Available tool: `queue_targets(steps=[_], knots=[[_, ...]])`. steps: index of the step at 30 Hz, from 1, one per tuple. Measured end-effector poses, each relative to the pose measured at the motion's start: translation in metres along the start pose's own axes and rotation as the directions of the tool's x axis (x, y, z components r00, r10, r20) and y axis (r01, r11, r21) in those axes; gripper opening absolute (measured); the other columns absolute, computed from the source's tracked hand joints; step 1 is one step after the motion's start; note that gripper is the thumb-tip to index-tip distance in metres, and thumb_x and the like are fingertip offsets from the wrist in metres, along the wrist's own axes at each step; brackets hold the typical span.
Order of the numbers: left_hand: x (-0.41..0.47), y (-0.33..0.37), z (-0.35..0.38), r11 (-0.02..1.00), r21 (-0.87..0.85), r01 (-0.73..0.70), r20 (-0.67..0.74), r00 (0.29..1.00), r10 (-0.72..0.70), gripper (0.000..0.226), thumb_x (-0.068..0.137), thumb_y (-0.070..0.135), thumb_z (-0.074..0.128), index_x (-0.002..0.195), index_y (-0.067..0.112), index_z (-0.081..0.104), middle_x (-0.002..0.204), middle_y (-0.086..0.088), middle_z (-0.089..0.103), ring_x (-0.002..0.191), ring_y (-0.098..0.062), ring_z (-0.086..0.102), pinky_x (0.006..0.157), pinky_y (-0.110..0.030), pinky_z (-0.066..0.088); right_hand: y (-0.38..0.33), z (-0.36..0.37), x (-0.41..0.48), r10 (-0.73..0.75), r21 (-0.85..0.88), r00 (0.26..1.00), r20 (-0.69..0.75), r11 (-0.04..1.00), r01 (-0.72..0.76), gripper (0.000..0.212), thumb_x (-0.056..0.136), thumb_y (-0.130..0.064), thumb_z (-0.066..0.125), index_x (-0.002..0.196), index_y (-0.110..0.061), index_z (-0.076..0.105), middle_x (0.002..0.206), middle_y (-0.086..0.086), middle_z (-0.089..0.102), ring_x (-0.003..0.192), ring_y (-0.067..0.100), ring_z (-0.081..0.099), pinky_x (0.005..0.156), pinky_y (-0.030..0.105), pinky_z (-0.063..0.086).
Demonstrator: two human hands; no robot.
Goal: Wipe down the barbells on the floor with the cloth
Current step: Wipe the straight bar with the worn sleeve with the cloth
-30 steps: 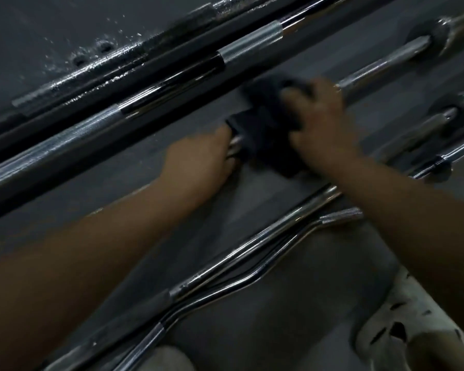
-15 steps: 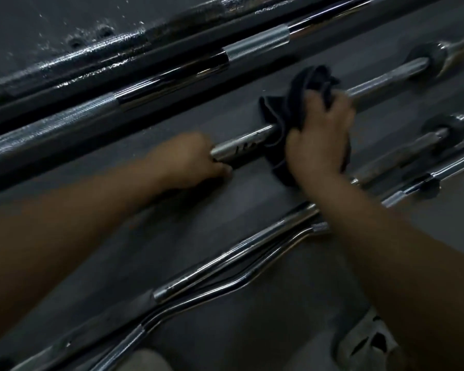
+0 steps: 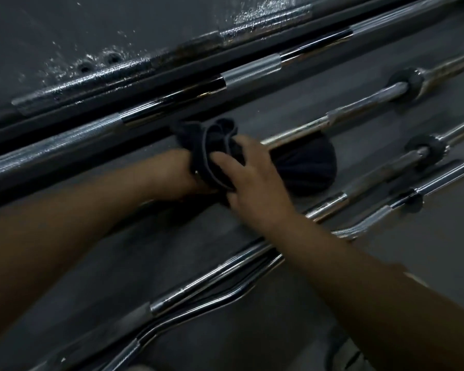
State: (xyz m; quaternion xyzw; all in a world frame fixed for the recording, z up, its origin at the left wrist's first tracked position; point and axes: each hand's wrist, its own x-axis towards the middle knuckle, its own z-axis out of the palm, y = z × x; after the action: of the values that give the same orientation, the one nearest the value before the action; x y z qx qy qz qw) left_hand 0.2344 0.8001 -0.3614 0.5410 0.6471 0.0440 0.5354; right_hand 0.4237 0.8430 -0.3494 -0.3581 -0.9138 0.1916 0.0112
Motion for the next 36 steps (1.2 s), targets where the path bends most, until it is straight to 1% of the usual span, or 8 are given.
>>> queue_targets(steps=[4,7,10,14,18,25,31,36], knots=[[-0.026,0.006,0.041,0.866,0.497,0.047,-0.421,0.886,0.194,0.03,0.088,0.043,0.065,0.099,0.018,0.053,0.088,-0.012,0.066,0.076,-0.035,0.065,0.057,-0.032,0.044,0.094,-0.044,0.005,0.195,-0.179,0.972,-0.132,0.96,-0.217,0.065,0.065,-0.008,0.064,0.129,-0.02,0.06,0.137,0.022,0.05,0.119,0.041,0.05,0.101,0.045,0.046],[-0.006,0.006,0.012,0.99,0.089,0.107,-0.009,0.994,-0.107,0.04,0.084,0.056,0.067,0.091,0.017,0.057,0.084,-0.006,0.065,0.076,-0.028,0.062,0.061,-0.028,0.04,0.082,-0.036,0.012,0.479,-0.082,0.804,-0.353,0.84,-0.536,0.048,0.066,-0.013,0.058,0.113,-0.017,0.064,0.138,0.022,0.047,0.121,0.044,0.047,0.101,0.045,0.042],[-0.003,0.007,-0.008,0.988,-0.104,0.111,0.143,0.985,-0.095,0.046,0.078,0.057,0.07,0.091,0.013,0.064,0.078,-0.004,0.069,0.067,-0.022,0.065,0.058,-0.025,0.046,0.009,-0.006,0.014,0.162,-0.072,0.971,-0.173,0.982,-0.177,0.042,0.061,-0.018,0.064,0.103,-0.018,0.069,0.131,0.019,0.054,0.112,0.04,0.052,0.091,0.043,0.043],[-0.032,0.0,0.032,0.892,0.452,0.014,-0.36,0.917,0.169,0.04,0.088,0.06,0.052,0.107,0.025,0.053,0.104,-0.005,0.067,0.09,-0.03,0.065,0.061,-0.033,0.042,0.063,-0.034,0.009,0.002,-0.176,0.998,-0.065,0.984,-0.013,0.053,0.064,-0.029,0.068,0.115,-0.018,0.069,0.128,0.023,0.056,0.109,0.041,0.057,0.092,0.041,0.047],[-0.019,-0.003,0.028,0.929,0.368,0.036,-0.277,0.958,0.073,0.041,0.087,0.066,0.051,0.094,0.026,0.046,0.098,-0.007,0.066,0.087,-0.03,0.062,0.061,-0.032,0.037,0.119,-0.045,0.0,0.539,-0.044,0.784,-0.308,0.815,-0.578,0.062,0.079,-0.033,0.062,0.137,-0.016,0.051,0.154,0.025,0.028,0.137,0.044,0.035,0.115,0.045,0.032],[-0.015,-0.007,0.024,0.942,0.335,-0.029,-0.282,0.951,0.129,0.046,0.083,0.066,0.059,0.106,0.026,0.053,0.103,-0.005,0.066,0.091,-0.028,0.063,0.067,-0.033,0.044,0.075,-0.014,0.003,0.883,0.303,0.438,-0.167,0.469,-0.829,0.095,0.08,-0.039,0.073,0.156,-0.021,0.018,0.147,0.02,0.028,0.127,0.042,0.043,0.106,0.043,0.04],[-0.02,-0.013,0.026,0.932,0.31,-0.189,-0.432,0.845,0.315,0.031,0.085,0.042,0.068,0.106,0.023,0.056,0.099,-0.001,0.063,0.09,-0.025,0.062,0.068,-0.032,0.042,-0.019,-0.006,-0.045,0.338,0.192,0.934,0.113,0.915,-0.354,0.071,0.076,-0.038,0.069,0.139,-0.027,0.037,0.133,0.014,0.04,0.111,0.038,0.054,0.092,0.038,0.047],[-0.018,-0.009,0.003,0.99,0.004,-0.141,-0.215,0.967,0.138,0.026,0.09,0.048,0.064,0.1,0.025,0.067,0.084,0.007,0.069,0.077,-0.009,0.065,0.071,-0.033,0.05,0.079,-0.045,-0.024,0.463,0.138,0.853,-0.24,0.886,-0.442,0.066,0.071,-0.044,0.059,0.134,-0.023,0.055,0.141,0.019,0.038,0.127,0.038,0.046,0.11,0.038,0.038]])
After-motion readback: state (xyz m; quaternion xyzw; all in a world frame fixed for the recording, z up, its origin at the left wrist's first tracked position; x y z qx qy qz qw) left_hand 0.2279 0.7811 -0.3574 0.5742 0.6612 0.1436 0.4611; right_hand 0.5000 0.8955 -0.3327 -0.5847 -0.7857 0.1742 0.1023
